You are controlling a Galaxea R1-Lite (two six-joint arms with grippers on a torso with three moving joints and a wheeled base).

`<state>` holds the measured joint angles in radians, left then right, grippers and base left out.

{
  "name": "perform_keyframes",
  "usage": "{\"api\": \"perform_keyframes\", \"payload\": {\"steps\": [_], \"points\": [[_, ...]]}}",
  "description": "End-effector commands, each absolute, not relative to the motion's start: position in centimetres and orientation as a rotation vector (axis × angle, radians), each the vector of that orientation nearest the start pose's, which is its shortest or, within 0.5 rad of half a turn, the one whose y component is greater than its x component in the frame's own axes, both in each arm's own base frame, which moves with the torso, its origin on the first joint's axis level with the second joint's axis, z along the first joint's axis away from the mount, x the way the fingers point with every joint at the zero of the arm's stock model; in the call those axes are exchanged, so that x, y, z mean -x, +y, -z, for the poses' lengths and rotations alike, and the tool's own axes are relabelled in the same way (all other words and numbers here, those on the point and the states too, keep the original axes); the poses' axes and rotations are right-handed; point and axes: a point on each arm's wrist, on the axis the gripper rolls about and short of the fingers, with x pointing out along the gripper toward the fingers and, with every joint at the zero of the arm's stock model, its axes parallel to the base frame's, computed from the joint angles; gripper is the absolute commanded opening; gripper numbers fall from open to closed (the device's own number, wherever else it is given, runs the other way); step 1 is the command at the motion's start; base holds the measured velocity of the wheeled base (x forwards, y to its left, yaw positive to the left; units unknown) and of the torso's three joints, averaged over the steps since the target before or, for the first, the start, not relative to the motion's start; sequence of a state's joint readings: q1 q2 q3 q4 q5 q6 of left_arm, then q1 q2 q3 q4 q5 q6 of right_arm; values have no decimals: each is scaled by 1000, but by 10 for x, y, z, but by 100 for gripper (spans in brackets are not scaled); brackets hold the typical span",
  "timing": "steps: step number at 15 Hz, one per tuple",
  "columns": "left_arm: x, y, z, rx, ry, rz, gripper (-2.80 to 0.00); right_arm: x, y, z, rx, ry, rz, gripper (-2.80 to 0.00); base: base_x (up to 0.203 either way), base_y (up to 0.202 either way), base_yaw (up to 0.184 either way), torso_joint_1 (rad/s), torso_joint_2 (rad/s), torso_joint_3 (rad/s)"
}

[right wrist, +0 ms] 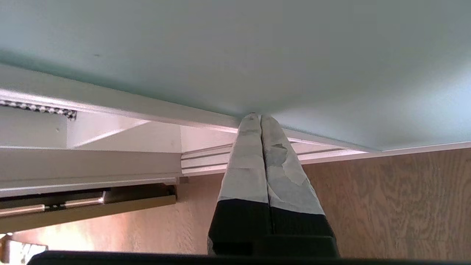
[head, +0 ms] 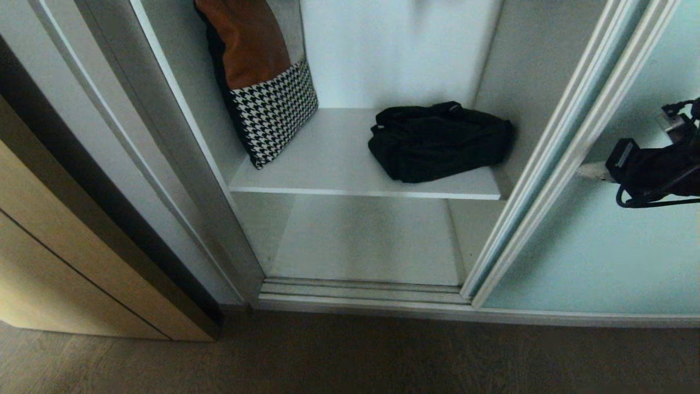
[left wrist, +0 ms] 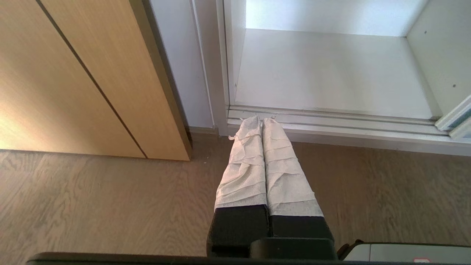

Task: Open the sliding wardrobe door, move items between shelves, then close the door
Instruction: Close the door

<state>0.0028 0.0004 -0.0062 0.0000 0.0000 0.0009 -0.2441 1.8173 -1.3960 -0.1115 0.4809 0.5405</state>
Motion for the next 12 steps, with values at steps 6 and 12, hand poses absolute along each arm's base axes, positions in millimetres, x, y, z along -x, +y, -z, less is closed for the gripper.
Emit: {"api": "perform_keyframes", "payload": {"steps": [6, 12], "points": [[23, 0, -77, 0, -5, -3, -280, -346, 30, -276, -567, 360, -335, -280, 0, 0, 0, 0, 0, 0], [23, 0, -77, -2, -5, -3, -280, -285, 126, -305, -501, 339, -561, -280, 0, 0, 0, 0, 0, 0]]}}
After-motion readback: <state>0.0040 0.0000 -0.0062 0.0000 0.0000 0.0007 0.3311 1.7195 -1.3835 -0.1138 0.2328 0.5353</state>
